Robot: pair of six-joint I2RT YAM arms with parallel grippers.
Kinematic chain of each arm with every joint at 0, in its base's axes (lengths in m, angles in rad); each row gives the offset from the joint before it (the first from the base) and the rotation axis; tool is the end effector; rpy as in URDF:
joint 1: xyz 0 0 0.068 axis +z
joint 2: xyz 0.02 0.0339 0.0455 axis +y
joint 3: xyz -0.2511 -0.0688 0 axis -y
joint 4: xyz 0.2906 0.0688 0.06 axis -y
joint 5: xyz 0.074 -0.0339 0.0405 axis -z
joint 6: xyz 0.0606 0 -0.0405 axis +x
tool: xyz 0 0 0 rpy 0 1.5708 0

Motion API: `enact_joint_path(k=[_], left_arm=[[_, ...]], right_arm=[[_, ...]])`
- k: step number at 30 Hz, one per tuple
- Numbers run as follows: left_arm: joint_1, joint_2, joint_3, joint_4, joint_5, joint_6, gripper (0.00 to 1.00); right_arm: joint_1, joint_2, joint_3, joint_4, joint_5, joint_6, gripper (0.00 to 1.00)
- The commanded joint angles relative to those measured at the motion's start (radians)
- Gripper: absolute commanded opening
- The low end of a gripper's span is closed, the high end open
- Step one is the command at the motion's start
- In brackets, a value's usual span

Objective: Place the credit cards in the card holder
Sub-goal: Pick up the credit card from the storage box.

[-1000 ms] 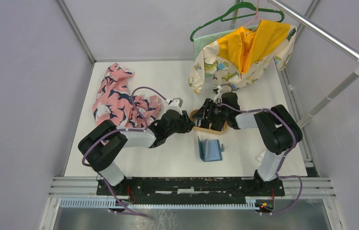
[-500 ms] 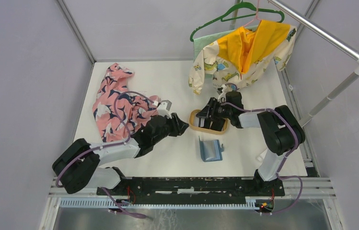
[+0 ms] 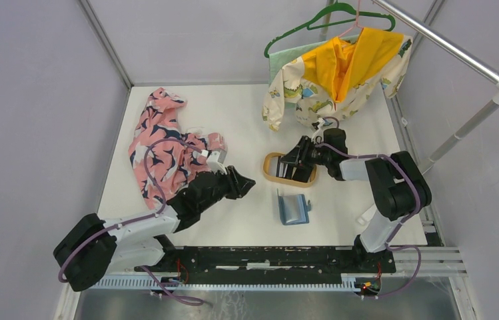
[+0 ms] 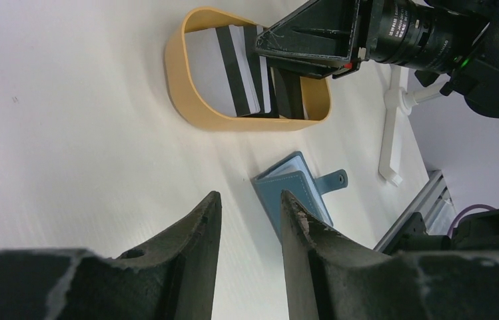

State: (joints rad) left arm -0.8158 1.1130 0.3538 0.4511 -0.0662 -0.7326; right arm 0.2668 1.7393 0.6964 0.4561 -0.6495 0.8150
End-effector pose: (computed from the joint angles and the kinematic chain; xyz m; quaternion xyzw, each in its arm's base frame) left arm 0.2011 -0.2079 0.1415 0.0140 0.8069 -0.3933 0.4405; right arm 0.3397 0.1308 0.0725 0.0810 0.8449 0.4716 0.2390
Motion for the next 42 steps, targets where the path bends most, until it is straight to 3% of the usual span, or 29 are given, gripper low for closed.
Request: enact_joint_path(k=[1, 9, 17, 28, 36, 42], left_arm=[[-0.003, -0.055, -0.028, 0.031, 0.027, -0.047, 0.44], [-0.015, -0.112, -0.056, 0.031, 0.034, -0.062, 0.44], [-0.032, -0.132, -0.085, 0.064, 0.044, -0.085, 0.44], [-0.034, -0.12, -0.129, 0.197, 0.119, -0.118, 0.47], [-0.034, -0.123, -0.152, 0.301, 0.162, -0.111, 0.66], [-0.034, -0.119, -0.176, 0.412, 0.179, -0.107, 0.81]], right_arm=[[-0.024, -0.051, -0.013, 0.055, -0.02, 0.003, 0.41], [-0.041, -0.049, -0.021, 0.043, -0.006, -0.017, 0.25], [-0.062, -0.057, -0.043, 0.055, 0.006, -0.029, 0.0], [-0.133, -0.186, -0.063, -0.049, 0.024, -0.116, 0.0], [-0.171, -0.316, -0.085, -0.075, -0.022, -0.174, 0.0], [-0.174, -0.431, -0.154, 0.048, -0.151, -0.162, 0.0]])
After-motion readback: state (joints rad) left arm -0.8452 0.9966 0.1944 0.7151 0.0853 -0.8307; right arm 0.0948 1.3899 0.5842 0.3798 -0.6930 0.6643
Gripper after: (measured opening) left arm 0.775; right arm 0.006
